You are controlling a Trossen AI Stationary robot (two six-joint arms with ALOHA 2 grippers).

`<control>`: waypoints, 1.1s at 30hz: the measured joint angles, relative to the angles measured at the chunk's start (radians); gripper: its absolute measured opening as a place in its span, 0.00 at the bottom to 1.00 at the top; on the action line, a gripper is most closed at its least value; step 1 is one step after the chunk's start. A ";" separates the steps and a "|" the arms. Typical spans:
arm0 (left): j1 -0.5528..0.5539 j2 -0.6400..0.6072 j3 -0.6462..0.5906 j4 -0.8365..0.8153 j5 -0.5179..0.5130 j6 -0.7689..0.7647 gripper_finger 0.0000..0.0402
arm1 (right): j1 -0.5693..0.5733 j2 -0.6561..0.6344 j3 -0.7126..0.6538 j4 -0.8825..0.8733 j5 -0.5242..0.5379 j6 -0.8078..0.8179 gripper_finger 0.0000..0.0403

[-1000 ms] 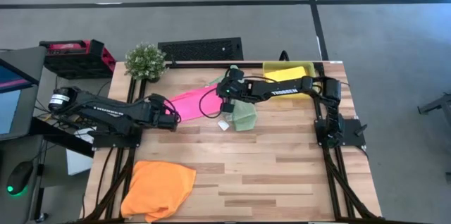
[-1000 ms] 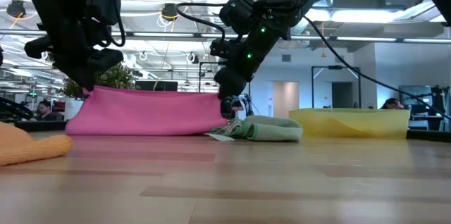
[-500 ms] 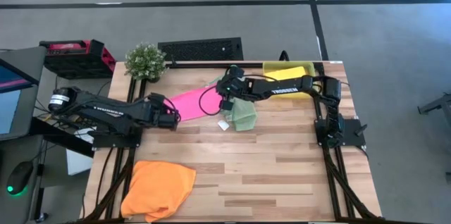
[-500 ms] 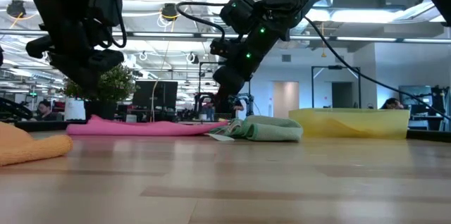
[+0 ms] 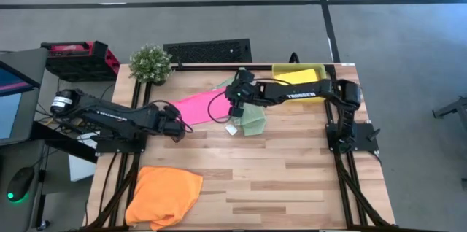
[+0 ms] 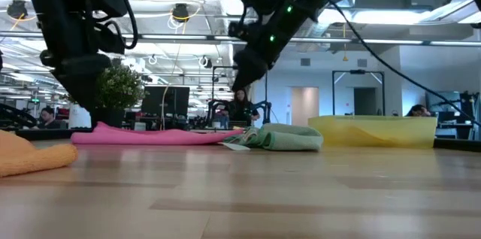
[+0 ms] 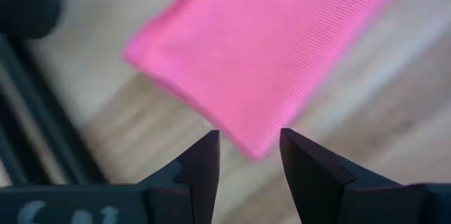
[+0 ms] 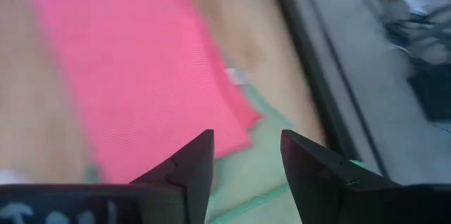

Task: Fold microfiber towels
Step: Fold the pink towel

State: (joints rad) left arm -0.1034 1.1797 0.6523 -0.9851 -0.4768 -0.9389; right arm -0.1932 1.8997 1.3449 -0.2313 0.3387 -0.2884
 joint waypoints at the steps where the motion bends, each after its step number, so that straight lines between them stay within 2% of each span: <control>1: -0.008 0.000 -0.001 0.007 0.014 0.002 0.35 | 0.010 -0.010 0.000 -0.015 -0.017 0.000 0.47; 4: -0.010 0.000 -0.002 0.020 0.071 -0.039 0.35 | 0.036 -0.041 0.000 -0.069 -0.109 0.001 0.47; 10: -0.001 0.000 -0.002 0.057 0.073 -0.052 0.35 | 0.079 -0.078 0.000 -0.097 -0.272 0.001 0.45; 16: 0.014 0.000 -0.002 0.057 0.080 -0.118 0.35 | 0.106 -0.087 0.001 -0.105 -0.285 0.001 0.43; 27: 0.021 0.000 -0.007 0.063 0.071 -0.146 0.35 | 0.114 -0.082 0.000 -0.130 -0.286 0.035 0.42; 33: 0.059 0.001 -0.092 0.169 0.109 -0.134 0.35 | 0.115 -0.082 0.000 -0.131 -0.288 0.035 0.42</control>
State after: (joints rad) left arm -0.0445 1.1809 0.5604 -0.8164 -0.3674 -1.0725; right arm -0.0780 1.8179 1.3445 -0.3626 0.0507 -0.2535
